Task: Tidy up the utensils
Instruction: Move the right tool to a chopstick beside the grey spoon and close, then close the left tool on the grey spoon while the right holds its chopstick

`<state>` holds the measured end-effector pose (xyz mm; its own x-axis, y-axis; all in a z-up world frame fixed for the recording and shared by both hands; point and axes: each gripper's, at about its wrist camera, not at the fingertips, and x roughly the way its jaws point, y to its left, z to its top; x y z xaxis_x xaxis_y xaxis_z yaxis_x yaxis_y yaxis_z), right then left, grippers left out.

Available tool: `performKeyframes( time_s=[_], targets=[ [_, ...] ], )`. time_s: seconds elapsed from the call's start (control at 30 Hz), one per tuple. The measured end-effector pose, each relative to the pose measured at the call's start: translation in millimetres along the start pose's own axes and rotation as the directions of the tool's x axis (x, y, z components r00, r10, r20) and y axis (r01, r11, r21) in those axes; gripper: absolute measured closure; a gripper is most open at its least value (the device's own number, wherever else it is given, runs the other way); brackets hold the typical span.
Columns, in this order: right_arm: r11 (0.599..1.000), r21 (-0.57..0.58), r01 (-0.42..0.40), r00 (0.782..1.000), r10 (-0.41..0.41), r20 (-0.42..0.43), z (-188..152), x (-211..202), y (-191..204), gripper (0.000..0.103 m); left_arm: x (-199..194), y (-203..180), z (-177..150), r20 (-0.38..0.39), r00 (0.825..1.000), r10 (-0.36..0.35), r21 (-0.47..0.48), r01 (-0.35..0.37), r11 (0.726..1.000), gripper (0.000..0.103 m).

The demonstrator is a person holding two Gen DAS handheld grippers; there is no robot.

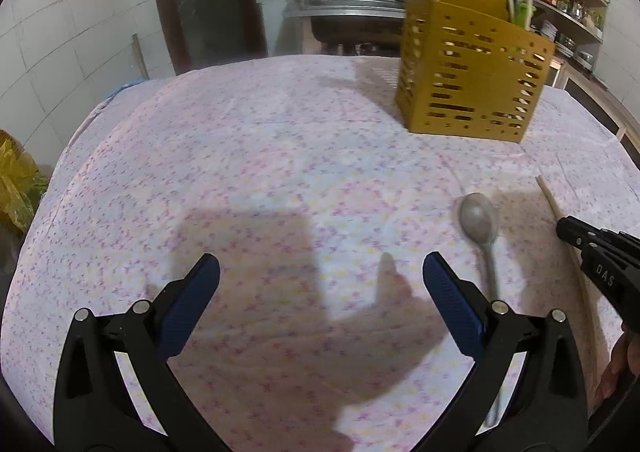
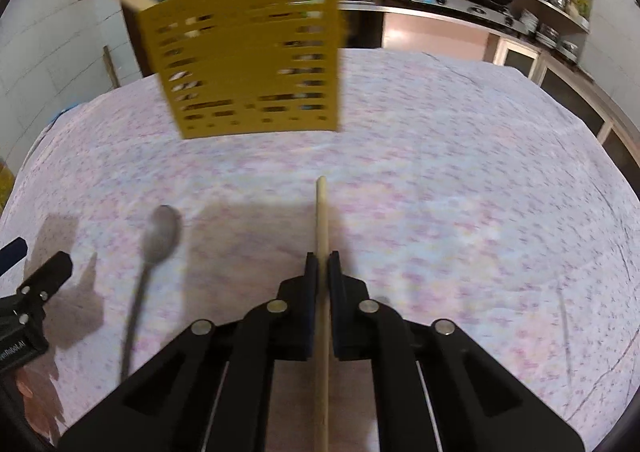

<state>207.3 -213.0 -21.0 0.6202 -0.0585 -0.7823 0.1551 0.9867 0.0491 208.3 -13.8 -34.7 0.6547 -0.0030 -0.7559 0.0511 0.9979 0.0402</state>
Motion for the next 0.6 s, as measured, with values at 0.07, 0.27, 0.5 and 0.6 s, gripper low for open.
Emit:
performKeyframes(
  time_s=[0.07,0.27,0.5,0.6],
  targets=[
    [1.0,0.02,0.0,1.0,0.0,0.001,1.1,-0.4,-13.3,0.097,-0.5,-9.1,0.5,0.002,1.0,-0.008,0.004,0.008,1.0,0.005],
    [1.0,0.021,-0.007,1.0,0.007,-0.004,2.5,-1.5,-43.7,0.097,5.4,-35.1,3.3,-0.023,0.998,-0.059,-0.002,0.059,0.998,0.005],
    [0.999,-0.005,-0.05,0.999,0.05,-0.01,3.1,3.4,-56.3,0.096,23.4,-63.7,7.2,-0.05,0.996,-0.072,0.012,0.073,0.997,0.005],
    [0.999,-0.004,-0.045,0.999,0.045,-0.012,7.6,5.7,-56.8,0.092,33.6,-67.5,13.2,-0.064,0.996,-0.065,0.003,0.065,0.998,0.005]
  ],
)
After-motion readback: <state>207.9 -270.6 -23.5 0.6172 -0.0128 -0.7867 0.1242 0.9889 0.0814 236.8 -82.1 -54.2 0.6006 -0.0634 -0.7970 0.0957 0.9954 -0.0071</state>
